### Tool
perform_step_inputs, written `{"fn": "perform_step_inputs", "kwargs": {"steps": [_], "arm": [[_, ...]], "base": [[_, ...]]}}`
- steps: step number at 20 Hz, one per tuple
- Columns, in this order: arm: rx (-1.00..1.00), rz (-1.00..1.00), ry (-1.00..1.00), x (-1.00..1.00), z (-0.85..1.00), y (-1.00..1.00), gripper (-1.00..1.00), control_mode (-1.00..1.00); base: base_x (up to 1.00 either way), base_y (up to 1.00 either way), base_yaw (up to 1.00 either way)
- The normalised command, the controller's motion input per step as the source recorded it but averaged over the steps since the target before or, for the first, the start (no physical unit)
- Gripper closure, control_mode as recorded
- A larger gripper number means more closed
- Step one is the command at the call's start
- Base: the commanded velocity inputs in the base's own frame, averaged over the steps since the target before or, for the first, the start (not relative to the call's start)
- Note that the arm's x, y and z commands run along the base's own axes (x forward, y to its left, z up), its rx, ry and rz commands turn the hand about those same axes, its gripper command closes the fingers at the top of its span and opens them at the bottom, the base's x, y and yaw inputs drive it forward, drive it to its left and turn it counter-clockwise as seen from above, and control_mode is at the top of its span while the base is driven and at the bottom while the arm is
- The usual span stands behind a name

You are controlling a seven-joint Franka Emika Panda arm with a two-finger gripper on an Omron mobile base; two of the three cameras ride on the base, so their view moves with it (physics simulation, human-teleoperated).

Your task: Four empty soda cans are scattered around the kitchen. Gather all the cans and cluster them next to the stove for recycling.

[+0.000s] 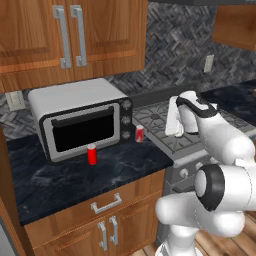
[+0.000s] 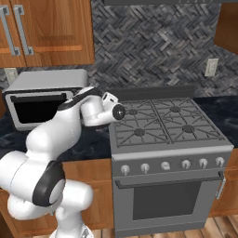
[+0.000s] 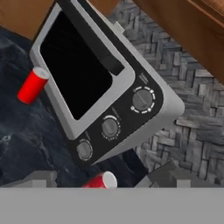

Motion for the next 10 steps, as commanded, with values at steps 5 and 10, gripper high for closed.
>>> {"fn": "perform_step_inputs", "kwargs": {"steps": [5,10], "arm": [[0.04,-0.25,0.13,-0.21,0.24,0.06,-1.00,-1.00],[-0.04,-0.17,0.04,-0.04,0.16,0.20,-1.00,-1.00]], "base": [[0.00,0.00,0.00],[0.00,0.00,0.00]]}}
